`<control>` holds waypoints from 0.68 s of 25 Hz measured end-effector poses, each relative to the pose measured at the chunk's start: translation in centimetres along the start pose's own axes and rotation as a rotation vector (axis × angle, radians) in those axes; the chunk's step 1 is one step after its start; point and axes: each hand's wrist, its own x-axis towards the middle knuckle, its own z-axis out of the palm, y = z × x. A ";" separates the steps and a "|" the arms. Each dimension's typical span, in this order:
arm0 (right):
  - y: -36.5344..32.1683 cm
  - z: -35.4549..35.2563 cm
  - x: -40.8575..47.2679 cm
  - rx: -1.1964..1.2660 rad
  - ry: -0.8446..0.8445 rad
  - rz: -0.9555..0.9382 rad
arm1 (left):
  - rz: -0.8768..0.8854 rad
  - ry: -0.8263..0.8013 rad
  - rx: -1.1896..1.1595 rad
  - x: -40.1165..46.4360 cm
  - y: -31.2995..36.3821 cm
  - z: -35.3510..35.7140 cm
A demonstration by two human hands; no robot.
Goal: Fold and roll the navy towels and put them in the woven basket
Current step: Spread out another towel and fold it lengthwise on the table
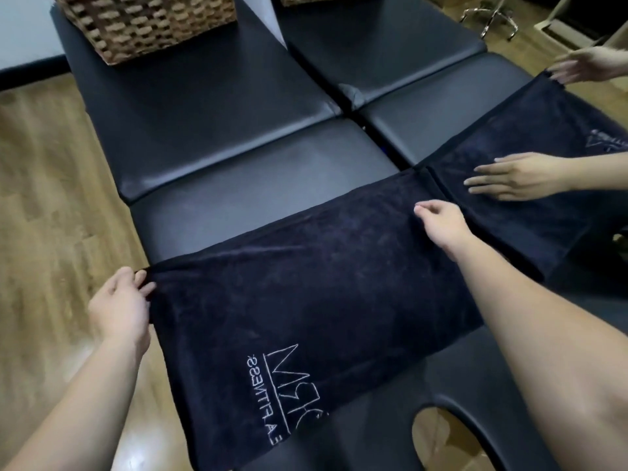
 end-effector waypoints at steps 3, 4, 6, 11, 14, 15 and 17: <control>1.3 0.9 -1.8 -0.292 -0.063 -0.047 | 0.434 -0.065 0.576 -1.1 -2.0 0.8; 1.3 1.6 -2.6 -0.416 -0.085 -0.103 | 0.630 -0.122 0.763 -2.0 -2.6 1.4; 0.5 3.8 -5.4 -0.597 -0.095 -0.283 | 0.959 -0.295 0.977 -4.3 -3.6 2.9; 1.3 9.7 -12.5 -0.831 -0.192 -0.554 | 0.912 -0.496 1.232 -7.3 -7.0 5.4; 3.3 10.7 -13.7 -0.787 -0.218 -0.526 | 0.840 -0.368 1.245 -4.0 -6.8 3.7; 3.5 10.8 -13.6 -0.771 -0.217 -0.513 | 0.778 -0.307 1.225 -2.7 -6.3 2.9; 3.3 11.4 -13.6 -0.772 -0.220 -0.475 | 0.564 -0.181 1.137 -0.5 -5.3 1.3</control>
